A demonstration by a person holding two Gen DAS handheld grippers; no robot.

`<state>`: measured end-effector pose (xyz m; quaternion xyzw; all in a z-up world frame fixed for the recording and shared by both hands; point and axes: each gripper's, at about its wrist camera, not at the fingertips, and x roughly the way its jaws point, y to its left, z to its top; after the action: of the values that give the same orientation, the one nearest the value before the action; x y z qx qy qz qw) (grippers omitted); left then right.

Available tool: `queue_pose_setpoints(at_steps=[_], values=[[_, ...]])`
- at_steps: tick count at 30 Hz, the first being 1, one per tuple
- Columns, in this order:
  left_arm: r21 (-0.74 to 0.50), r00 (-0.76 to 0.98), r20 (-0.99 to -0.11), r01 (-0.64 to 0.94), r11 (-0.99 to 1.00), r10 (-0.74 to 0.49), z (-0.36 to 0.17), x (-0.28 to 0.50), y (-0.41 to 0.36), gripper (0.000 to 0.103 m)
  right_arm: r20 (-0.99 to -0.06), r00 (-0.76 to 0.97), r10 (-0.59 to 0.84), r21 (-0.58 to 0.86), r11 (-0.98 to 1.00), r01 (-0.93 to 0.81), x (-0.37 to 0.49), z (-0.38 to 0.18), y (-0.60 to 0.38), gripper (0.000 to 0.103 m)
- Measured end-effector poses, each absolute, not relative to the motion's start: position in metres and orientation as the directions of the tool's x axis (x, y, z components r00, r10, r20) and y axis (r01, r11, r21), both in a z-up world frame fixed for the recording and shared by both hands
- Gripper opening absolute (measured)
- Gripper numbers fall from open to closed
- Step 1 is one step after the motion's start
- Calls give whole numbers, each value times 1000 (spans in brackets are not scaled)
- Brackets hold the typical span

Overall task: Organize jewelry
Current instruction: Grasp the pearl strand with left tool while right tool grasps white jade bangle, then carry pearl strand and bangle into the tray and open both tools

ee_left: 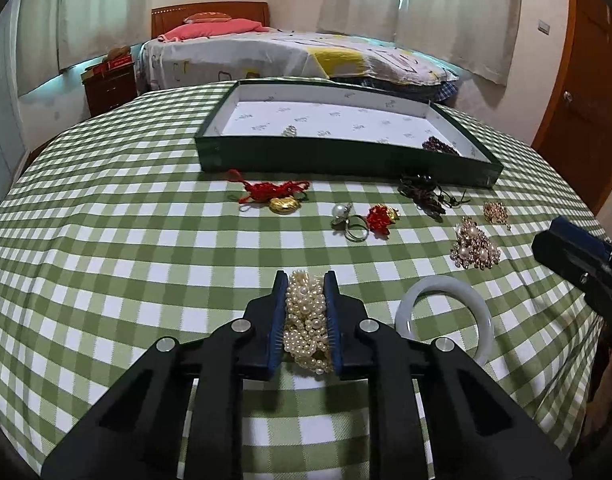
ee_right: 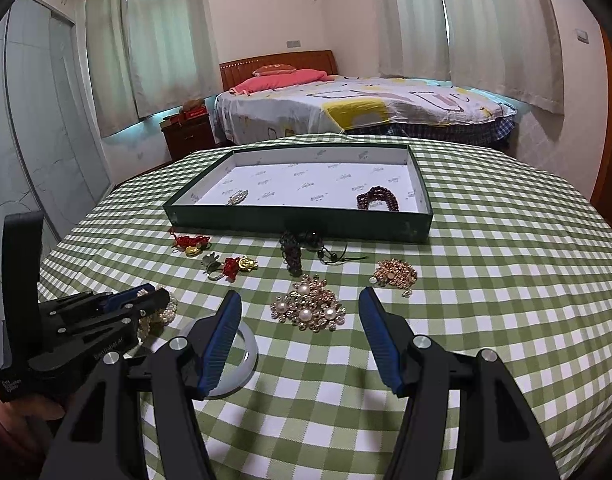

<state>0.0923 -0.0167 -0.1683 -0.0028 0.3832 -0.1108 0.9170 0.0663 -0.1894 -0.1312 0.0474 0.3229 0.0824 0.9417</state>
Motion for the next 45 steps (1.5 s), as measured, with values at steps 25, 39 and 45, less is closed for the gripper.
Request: queue_pose_setpoints(at_steps=[25,39,45], values=[[-118,756,-649,12,993,-86,-149,64,57,17,-697,686,207,106,977,-187,81,-168,-125,76],[-112,756,-650,13,994,-83,-150,64,56,17,-711,671,211,110,976,-190,84,-173,-124,82],[-111,755,-650,12,994,-82,-150,64,55,17,-718,673,179,61,979,-196,83,-174,-115,83]])
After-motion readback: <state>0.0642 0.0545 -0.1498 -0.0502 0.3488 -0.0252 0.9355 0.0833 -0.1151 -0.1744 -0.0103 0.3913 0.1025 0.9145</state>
